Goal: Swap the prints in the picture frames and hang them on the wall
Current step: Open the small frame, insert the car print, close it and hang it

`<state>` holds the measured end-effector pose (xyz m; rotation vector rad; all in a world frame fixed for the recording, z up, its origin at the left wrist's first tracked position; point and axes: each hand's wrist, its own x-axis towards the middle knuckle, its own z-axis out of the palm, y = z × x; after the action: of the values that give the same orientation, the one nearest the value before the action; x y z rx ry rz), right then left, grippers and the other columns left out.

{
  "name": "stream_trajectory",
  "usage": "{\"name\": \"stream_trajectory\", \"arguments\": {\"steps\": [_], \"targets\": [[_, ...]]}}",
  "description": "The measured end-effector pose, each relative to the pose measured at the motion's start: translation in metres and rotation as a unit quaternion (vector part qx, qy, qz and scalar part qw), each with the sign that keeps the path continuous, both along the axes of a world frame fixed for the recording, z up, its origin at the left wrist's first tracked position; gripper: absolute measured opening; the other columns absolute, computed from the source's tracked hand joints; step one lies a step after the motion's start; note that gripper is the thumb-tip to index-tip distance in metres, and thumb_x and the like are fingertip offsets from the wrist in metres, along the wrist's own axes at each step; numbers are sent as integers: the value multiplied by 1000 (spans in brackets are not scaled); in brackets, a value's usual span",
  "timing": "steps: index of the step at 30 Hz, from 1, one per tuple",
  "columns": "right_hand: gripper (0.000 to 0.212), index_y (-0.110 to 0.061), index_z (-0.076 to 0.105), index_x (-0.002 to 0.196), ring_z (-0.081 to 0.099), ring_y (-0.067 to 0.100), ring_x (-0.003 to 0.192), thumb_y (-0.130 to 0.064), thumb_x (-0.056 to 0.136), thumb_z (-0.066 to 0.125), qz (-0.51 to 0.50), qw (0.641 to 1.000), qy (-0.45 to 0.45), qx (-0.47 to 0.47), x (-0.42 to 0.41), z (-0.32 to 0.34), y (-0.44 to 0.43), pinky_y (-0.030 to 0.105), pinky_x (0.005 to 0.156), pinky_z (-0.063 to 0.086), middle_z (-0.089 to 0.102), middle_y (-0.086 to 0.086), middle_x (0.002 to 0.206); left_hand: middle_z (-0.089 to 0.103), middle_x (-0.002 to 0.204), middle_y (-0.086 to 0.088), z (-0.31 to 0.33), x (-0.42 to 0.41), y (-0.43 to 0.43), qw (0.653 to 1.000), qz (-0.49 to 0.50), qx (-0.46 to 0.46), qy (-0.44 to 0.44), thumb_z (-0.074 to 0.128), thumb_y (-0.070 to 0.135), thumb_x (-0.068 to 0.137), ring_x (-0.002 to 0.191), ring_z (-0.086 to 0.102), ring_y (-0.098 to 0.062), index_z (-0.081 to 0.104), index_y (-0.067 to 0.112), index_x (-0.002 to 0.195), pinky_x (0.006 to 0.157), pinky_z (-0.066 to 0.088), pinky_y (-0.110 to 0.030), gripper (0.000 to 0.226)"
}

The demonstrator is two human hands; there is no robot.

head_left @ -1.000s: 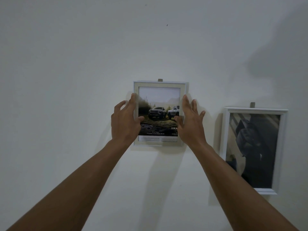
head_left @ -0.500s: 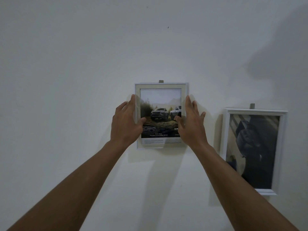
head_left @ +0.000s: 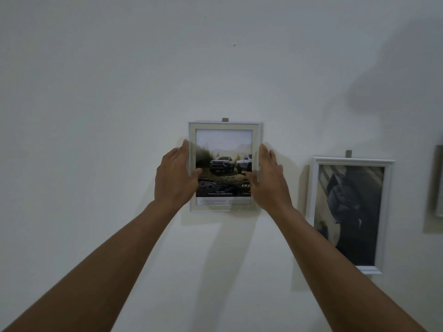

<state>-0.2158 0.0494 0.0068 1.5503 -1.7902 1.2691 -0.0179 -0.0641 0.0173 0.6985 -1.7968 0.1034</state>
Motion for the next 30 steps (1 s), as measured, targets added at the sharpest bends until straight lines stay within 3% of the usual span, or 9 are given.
{"name": "stream_trajectory", "arguments": {"steps": [4,10,16,20,30], "targets": [[73,-16,-9,156,-14,16,150,-26,105,41,-12,1000,8,8,-2,-4,-5,43,123,-6,-8,-1,165,55,137,-4,0,-3,-6,1000,13,8,5,70,27,88,141,29,-21,27,21,152,101,42,-40,77],[73,-17,-6,157,-14,14,150,-22,104,44,1,1000,-15,-6,-1,-5,-8,43,123,-6,-4,-2,165,51,139,-2,-1,-7,-11,999,36,32,23,67,27,90,140,28,-16,23,37,151,92,47,-40,76],[74,-14,-4,158,-13,16,150,-24,103,45,-1,1000,-15,-6,0,-5,-8,42,123,-5,-2,0,165,61,125,0,0,-6,-3,999,37,27,2,66,19,90,142,24,-18,24,28,152,81,49,-40,75],[79,-15,-4,158,-12,15,151,-23,101,51,-4,1000,-12,-1,-1,-6,-7,42,123,-4,-3,0,166,64,117,-1,1,-2,1,1000,24,17,-5,66,24,90,140,28,-22,28,21,151,88,48,-45,71],[82,-16,-5,158,-10,14,151,-29,100,51,-7,1000,-3,4,-1,-5,-3,42,124,-3,-3,-2,166,55,137,-4,2,-1,3,1000,-1,26,13,66,31,89,140,30,-22,25,19,153,99,44,-43,77]]}}
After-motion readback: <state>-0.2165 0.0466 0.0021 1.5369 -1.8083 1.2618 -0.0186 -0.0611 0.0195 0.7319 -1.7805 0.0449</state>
